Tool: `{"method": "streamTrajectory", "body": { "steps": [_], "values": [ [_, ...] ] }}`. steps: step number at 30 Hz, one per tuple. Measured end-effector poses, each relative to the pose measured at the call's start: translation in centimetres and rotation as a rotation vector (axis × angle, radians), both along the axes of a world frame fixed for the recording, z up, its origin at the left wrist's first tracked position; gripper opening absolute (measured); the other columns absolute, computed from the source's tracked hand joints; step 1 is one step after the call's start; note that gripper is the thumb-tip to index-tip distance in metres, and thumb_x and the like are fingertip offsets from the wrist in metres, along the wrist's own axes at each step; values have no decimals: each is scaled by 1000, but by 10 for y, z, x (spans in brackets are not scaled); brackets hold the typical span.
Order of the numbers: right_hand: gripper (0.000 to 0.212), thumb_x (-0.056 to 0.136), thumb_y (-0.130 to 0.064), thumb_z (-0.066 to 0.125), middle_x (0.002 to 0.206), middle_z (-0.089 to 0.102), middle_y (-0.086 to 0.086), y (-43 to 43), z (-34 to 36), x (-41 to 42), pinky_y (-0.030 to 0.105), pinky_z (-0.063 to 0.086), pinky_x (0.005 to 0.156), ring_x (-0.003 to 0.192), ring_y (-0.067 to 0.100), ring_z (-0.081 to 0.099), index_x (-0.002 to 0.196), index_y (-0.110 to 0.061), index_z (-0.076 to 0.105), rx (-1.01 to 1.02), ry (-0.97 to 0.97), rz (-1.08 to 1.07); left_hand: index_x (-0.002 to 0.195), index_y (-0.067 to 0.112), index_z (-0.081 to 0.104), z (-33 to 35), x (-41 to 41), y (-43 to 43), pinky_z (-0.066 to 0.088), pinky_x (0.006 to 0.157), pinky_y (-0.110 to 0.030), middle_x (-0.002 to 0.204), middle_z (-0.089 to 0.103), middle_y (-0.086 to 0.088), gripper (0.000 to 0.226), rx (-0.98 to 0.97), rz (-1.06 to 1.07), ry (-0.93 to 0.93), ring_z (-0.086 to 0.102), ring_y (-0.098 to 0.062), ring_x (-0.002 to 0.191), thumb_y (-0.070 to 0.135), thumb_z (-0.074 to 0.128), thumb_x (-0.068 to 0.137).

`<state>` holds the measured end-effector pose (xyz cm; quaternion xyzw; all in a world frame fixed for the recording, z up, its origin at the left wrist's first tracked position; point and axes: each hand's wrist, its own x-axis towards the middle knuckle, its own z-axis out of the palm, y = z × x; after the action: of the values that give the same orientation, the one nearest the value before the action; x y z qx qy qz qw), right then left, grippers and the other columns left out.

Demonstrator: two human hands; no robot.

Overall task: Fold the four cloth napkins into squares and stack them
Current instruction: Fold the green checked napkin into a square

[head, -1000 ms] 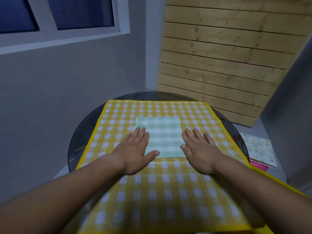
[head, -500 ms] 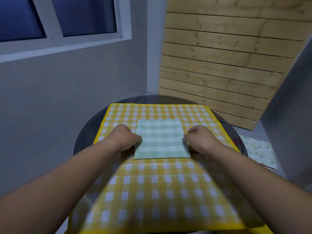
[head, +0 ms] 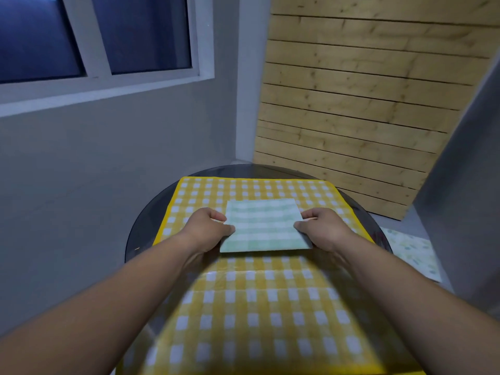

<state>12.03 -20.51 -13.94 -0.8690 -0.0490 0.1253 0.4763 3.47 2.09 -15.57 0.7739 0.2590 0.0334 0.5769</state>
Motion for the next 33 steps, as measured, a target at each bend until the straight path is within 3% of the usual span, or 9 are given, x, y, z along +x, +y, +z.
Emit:
{"method": "streamTrajectory", "body": {
  "steps": [3,7,9,12,14,18,23,26,33],
  "values": [
    [16,89,-12,67,73,66,3,-21,8,-9,17,45,50,61,15,59,104,-11,65,109,-117,-53,112,7,57,10,2,-18,51,57,-27,88,67,-14,32,-74,-26,-81,61,-20,62,8,75,85],
    [18,78,-25,72,62,62,-4,-70,21,-23,42,55,73,68,20,63,96,-25,68,206,-172,-132,114,4,55,25,8,-58,44,39,-17,73,63,-10,31,-199,-65,-151,58,-8,41,2,71,88],
    [28,74,-30,73,69,71,-6,-98,29,-26,46,60,79,73,20,71,102,-23,71,236,-176,-154,115,5,55,29,14,-83,49,45,-20,79,67,-11,33,-263,-91,-172,64,-11,49,3,72,87],
    [22,87,-8,70,59,68,-12,-143,39,-23,23,53,53,59,4,67,108,-14,70,343,-201,-197,118,7,56,31,32,-125,56,67,-35,93,73,-14,39,-349,-108,-206,70,-25,73,5,75,85],
    [21,87,-4,69,59,69,-14,-174,44,-17,20,48,49,57,2,66,106,-15,70,375,-226,-243,118,6,57,30,50,-154,56,65,-33,96,74,-15,39,-403,-124,-217,71,-27,76,5,75,84],
    [12,86,-8,72,82,75,0,-235,31,5,37,53,70,75,21,68,93,-19,71,432,-213,-377,114,0,63,24,95,-220,60,70,-34,101,74,-19,30,-492,-169,-222,72,-28,81,0,73,85],
    [19,83,-12,76,93,74,15,-305,-6,60,46,55,80,84,30,67,101,-7,72,488,-143,-552,104,-9,70,5,163,-301,60,82,-43,98,73,-26,19,-511,-221,-204,72,-36,89,-3,70,86],
    [31,83,-13,77,102,73,19,-339,-31,96,45,57,85,93,33,70,110,0,69,523,-99,-641,106,-7,70,-15,205,-336,57,89,-53,100,73,-25,23,-455,-237,-160,72,-38,95,2,74,85],
    [23,83,-6,76,99,70,24,-387,-92,170,43,58,82,86,34,68,100,6,67,567,-85,-768,94,1,71,-79,285,-396,59,86,-45,101,72,-22,11,-379,-168,-64,71,-35,90,-1,74,84]
  ]
}}
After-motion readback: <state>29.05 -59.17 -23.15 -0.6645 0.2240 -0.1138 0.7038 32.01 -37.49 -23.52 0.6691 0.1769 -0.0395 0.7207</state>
